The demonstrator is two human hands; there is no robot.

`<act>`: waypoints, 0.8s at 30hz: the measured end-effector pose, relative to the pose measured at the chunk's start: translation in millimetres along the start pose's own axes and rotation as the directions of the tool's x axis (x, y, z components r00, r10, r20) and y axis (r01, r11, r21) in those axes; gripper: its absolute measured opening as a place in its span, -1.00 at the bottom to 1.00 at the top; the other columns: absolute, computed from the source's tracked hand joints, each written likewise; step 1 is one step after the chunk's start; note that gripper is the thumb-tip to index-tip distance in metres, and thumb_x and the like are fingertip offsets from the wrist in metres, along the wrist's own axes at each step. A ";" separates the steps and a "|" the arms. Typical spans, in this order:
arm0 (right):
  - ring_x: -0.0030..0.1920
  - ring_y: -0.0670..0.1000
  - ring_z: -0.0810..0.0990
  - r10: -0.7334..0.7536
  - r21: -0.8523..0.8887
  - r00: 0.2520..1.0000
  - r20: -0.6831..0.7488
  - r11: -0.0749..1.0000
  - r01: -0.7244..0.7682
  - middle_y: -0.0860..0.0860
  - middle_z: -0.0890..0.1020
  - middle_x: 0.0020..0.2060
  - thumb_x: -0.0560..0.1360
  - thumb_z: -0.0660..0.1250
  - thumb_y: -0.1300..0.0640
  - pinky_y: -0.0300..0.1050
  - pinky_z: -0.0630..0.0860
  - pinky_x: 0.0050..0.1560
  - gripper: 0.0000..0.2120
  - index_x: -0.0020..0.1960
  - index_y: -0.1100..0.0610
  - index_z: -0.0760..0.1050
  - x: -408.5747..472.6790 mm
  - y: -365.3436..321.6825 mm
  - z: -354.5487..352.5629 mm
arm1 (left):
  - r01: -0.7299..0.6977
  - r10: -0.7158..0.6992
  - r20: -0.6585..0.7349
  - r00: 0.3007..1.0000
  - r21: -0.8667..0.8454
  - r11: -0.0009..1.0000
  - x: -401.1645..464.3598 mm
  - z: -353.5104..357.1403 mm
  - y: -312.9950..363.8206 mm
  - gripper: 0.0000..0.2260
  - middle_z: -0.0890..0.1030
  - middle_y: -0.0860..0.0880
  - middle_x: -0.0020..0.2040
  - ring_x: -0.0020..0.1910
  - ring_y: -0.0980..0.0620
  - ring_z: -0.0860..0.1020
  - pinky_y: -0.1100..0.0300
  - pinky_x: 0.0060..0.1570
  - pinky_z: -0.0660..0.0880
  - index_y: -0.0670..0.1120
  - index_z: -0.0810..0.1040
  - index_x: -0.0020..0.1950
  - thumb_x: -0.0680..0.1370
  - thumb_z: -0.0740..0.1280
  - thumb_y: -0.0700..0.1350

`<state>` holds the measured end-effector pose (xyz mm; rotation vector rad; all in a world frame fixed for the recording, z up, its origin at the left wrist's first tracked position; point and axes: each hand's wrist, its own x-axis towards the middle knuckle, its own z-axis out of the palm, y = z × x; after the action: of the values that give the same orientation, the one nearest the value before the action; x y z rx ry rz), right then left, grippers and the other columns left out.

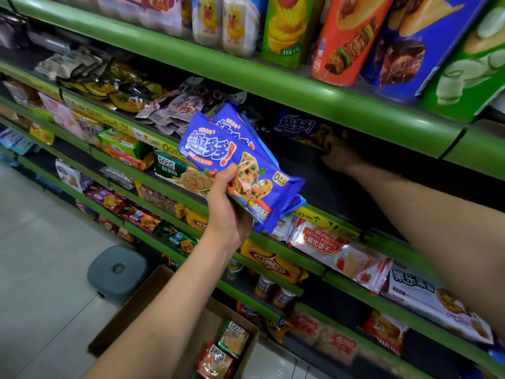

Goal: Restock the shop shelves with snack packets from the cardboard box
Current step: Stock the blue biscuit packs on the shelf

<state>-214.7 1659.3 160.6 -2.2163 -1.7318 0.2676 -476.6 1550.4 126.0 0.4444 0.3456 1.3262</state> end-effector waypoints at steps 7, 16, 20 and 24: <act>0.28 0.21 0.46 -0.081 0.125 0.994 -0.076 0.988 0.090 0.33 0.49 0.23 0.49 0.37 0.42 -0.09 0.32 0.08 -0.70 0.14 0.15 0.48 8.7 -0.1 -1.8 | -0.029 0.029 -0.005 1.000 0.003 1.000 6.5 2.1 5.8 -0.76 0.74 -0.03 0.01 -0.02 -0.03 0.72 0.05 -0.09 0.64 0.02 0.76 -0.05 0.57 0.29 -0.02; 0.42 0.19 0.40 -0.147 0.146 0.989 0.036 0.979 0.140 0.24 0.40 0.45 0.56 0.31 0.37 -0.15 0.29 0.36 -0.48 0.50 0.28 0.31 20.8 14.6 -10.1 | -0.040 0.040 -0.061 0.997 0.006 0.999 15.8 -3.1 3.3 -0.79 0.74 -0.02 0.02 -0.03 -0.02 0.72 0.05 -0.09 0.63 0.04 0.76 -0.03 0.52 0.33 0.03; 0.38 0.08 0.40 -0.160 0.271 0.986 0.047 0.952 0.142 0.18 0.44 0.42 0.56 0.33 0.36 -0.47 0.25 0.12 -0.55 0.44 0.25 0.40 6.5 21.6 -19.4 | -0.034 0.036 -0.063 0.997 0.030 0.999 17.9 -5.3 0.4 -0.78 0.74 -0.01 0.05 0.00 -0.03 0.72 0.04 -0.09 0.64 0.05 0.76 0.00 0.53 0.32 0.04; 0.28 0.09 0.53 -0.041 0.513 0.997 -0.066 0.856 0.069 0.15 0.55 0.32 0.60 0.34 0.19 -0.10 0.41 0.37 -0.64 0.38 0.21 0.47 -21.3 32.3 -23.1 | -0.020 0.023 -0.046 0.999 0.059 0.998 14.3 -7.9 -3.4 -0.76 0.73 -0.02 0.09 0.04 -0.05 0.71 0.04 -0.07 0.63 0.05 0.74 0.05 0.49 0.35 0.07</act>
<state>-183.0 1628.7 169.6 -1.7623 -1.4721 0.5793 -474.5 1564.7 117.6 0.4682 0.4200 1.3519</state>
